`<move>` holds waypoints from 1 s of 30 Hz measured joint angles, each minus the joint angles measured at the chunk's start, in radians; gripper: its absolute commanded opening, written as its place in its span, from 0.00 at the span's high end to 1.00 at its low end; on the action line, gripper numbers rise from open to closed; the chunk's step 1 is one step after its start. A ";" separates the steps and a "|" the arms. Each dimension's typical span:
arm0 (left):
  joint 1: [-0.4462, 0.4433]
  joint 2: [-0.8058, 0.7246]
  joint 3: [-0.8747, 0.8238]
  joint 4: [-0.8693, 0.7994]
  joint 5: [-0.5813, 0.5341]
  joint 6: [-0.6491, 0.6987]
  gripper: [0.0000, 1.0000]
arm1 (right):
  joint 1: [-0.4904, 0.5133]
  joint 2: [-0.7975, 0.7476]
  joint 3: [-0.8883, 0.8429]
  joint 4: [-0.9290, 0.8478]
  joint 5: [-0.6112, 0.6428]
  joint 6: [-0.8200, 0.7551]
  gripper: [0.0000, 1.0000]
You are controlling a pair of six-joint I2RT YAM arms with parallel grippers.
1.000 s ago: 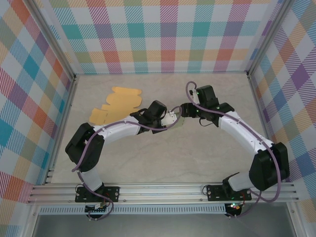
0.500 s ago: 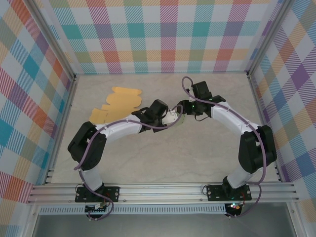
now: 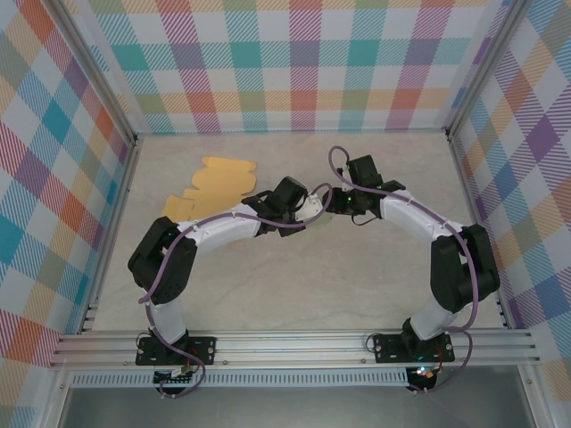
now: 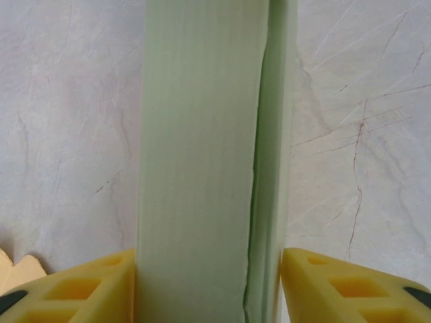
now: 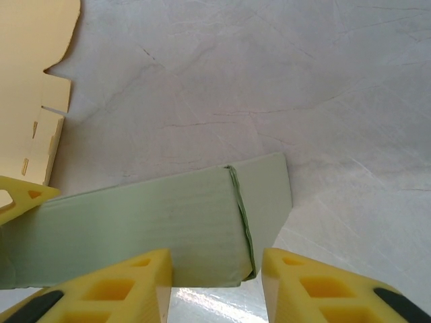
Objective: Fold the paper box
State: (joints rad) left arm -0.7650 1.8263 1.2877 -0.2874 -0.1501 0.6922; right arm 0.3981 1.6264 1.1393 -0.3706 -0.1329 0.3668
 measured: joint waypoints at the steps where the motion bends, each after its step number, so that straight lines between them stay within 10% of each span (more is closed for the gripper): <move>1: 0.000 0.000 0.000 -0.005 0.009 -0.008 0.37 | -0.001 0.001 -0.002 0.006 0.000 0.000 0.64; 6: 0.011 -0.001 -0.002 -0.014 0.082 -0.071 0.01 | -0.005 0.020 -0.011 0.046 0.000 0.000 0.68; 17: 0.042 -0.089 -0.017 0.062 0.171 -0.351 0.00 | -0.006 0.035 -0.016 0.102 -0.003 0.000 0.70; 30: 0.133 -0.164 -0.053 0.077 0.108 -1.110 0.04 | -0.006 0.035 -0.016 0.103 -0.004 0.000 0.70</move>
State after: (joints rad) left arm -0.6323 1.6627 1.2346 -0.2100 -0.0422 -0.4175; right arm 0.3920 1.6615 1.1229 -0.2680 -0.1368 0.3668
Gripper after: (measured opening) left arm 0.968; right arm 0.303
